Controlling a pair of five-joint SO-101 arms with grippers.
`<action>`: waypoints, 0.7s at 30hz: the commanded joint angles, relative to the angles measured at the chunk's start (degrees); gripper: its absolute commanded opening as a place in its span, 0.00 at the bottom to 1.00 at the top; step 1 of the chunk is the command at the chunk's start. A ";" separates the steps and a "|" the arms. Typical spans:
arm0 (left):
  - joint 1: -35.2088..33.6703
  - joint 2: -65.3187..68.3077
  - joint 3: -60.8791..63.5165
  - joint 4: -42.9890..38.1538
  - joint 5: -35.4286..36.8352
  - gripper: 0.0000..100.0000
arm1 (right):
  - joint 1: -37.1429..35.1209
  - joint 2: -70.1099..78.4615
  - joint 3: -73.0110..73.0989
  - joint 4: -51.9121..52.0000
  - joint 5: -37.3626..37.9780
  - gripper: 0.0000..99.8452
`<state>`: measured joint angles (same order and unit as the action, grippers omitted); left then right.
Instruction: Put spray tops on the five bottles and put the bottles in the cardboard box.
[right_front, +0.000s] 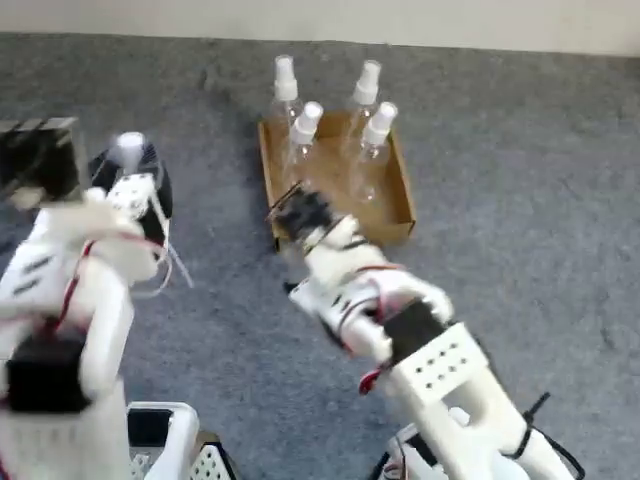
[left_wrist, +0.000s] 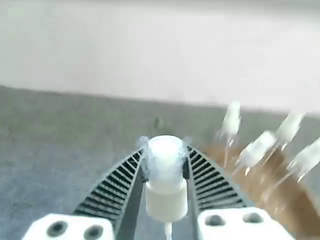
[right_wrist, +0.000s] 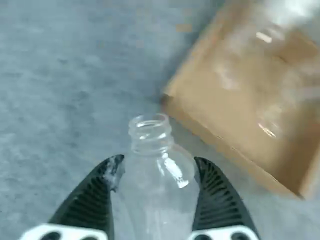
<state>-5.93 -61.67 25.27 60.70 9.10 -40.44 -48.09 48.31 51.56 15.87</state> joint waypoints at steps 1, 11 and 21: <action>-0.57 -7.43 -2.15 -0.70 6.86 0.00 | -4.18 -1.98 4.35 -9.19 -0.62 0.00; -0.31 -10.51 7.08 -3.16 15.30 0.00 | -7.25 -1.98 10.59 -13.93 -0.88 0.00; -0.13 -10.51 17.45 -10.73 15.47 0.00 | -7.25 -1.98 10.59 -14.02 -0.88 0.00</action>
<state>-5.93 -71.87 41.54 52.79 23.60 -47.21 -48.09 59.38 38.90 15.60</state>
